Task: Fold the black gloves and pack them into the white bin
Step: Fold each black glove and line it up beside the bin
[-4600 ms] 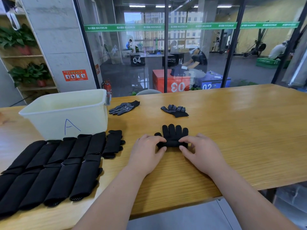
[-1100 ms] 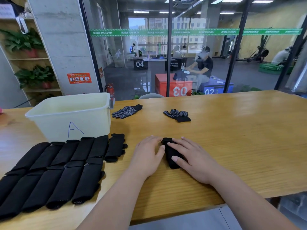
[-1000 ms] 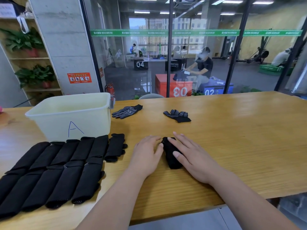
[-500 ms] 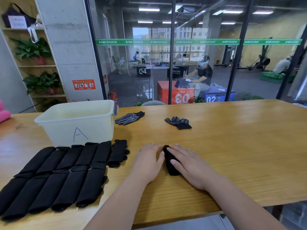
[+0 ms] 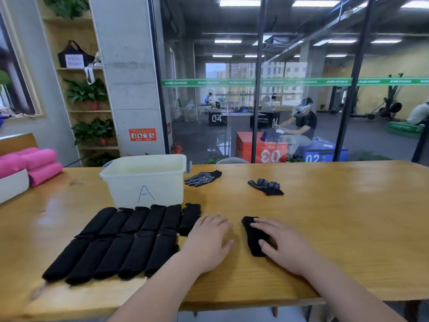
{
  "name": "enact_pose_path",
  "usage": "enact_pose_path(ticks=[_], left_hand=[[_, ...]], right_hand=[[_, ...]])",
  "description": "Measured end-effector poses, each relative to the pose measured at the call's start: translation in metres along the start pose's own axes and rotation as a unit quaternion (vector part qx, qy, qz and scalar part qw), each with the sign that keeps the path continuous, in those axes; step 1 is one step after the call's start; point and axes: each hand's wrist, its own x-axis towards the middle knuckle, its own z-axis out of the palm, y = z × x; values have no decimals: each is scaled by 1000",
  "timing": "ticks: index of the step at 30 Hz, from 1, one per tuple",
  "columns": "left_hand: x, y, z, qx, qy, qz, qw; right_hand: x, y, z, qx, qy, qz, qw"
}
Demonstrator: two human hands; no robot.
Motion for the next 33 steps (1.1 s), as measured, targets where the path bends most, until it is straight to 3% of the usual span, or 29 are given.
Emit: enact_pose_path(ticks=[13,25,33], left_hand=[[-66,-58,-25,2,10,-71,997],[-95,-94,-27,-8,12,-156,988],[-100,-102,-21,-8,-14,-180,984]], right_hand=[[2,-86,19,90,-49,-31,994],[23,-156,46,17,-85,-104,991],[40,-170,55,-23,-114,-94,989]])
